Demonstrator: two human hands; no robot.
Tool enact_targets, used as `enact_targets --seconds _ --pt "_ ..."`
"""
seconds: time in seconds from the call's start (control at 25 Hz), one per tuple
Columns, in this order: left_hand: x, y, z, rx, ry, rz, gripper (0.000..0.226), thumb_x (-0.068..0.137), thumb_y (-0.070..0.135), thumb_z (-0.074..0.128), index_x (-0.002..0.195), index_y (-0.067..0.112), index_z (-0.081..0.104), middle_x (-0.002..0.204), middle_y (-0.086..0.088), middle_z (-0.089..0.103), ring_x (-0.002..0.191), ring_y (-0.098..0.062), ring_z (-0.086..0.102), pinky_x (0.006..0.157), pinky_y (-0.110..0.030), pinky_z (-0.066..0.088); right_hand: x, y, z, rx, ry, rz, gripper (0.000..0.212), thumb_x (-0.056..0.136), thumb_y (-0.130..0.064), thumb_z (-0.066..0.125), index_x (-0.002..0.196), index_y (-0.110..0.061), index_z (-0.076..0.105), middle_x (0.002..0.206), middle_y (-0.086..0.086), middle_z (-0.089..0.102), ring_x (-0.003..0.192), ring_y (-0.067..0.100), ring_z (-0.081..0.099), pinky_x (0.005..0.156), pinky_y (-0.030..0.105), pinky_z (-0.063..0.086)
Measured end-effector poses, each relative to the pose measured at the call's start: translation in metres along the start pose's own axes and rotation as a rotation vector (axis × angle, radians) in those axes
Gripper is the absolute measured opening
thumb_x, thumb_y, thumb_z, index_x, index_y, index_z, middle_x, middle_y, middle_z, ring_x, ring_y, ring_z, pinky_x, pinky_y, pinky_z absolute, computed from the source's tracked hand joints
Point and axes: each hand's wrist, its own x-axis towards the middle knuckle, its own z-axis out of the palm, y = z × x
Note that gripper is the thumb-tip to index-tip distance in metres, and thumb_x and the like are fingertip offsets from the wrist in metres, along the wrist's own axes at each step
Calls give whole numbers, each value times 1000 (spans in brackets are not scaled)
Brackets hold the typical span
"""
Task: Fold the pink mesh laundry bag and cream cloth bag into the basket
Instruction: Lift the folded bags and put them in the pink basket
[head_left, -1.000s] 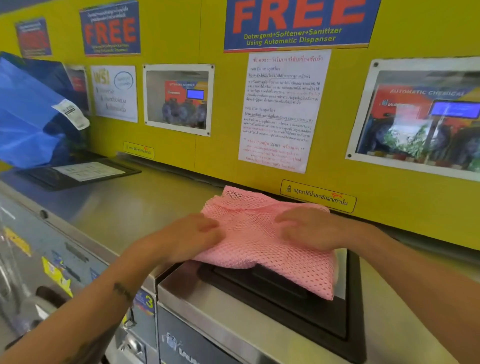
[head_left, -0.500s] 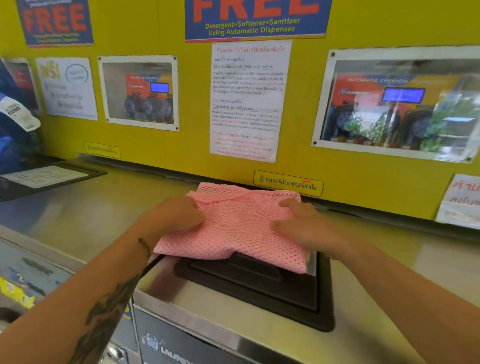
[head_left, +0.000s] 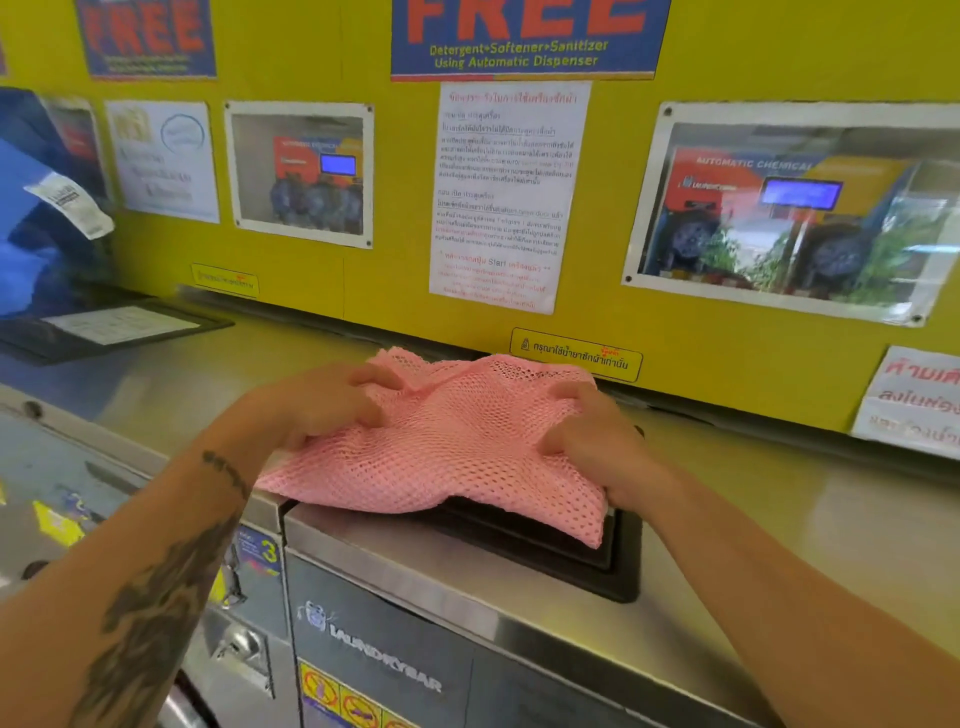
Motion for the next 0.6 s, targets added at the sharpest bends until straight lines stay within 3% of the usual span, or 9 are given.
enact_targets --seconds 0.16,0.24,0.36,0.48,0.56,0.6 --pt "-45 19 -4 32 63 64 49 84 5 67 117 40 64 150 0 43 121 -20 49 102 -37 40 -30 -10 -17 90 24 -61 66 81 3 67 135 -28 48 130 1 46 91 14 54 59 26 46" --pt "-78 29 -4 75 154 103 50 84 7 67 123 38 63 147 2 46 116 -16 48 95 -32 37 -54 -11 -23 84 17 -121 67 80 2 67 135 -31 48 130 1 48 98 17 53 61 27 43" --pt "-141 27 3 61 321 153 48 82 14 69 118 45 65 138 7 50 116 -19 51 100 -38 39 -102 0 -26 91 5 -286 69 80 2 67 135 -34 47 119 -6 53 91 6 54 60 25 44" --pt "-221 -10 30 -59 454 176 48 78 18 74 115 48 66 133 6 53 115 -21 55 103 -40 42 -166 37 -10 97 22 -483 70 78 4 68 135 -32 48 106 -15 52 86 -6 51 60 11 44" --pt "-283 -49 61 -85 470 132 54 66 29 76 113 52 66 133 4 57 114 -22 57 106 -43 42 -213 82 15 108 -35 -525 71 76 4 69 134 -31 49 110 -12 52 91 -1 54 65 6 42" --pt "-314 -68 76 -74 444 96 58 60 34 74 113 54 65 133 3 58 114 -22 58 107 -45 42 -234 108 29 110 -76 -511 72 74 2 70 135 -32 49 118 -5 52 99 8 55 70 11 44"
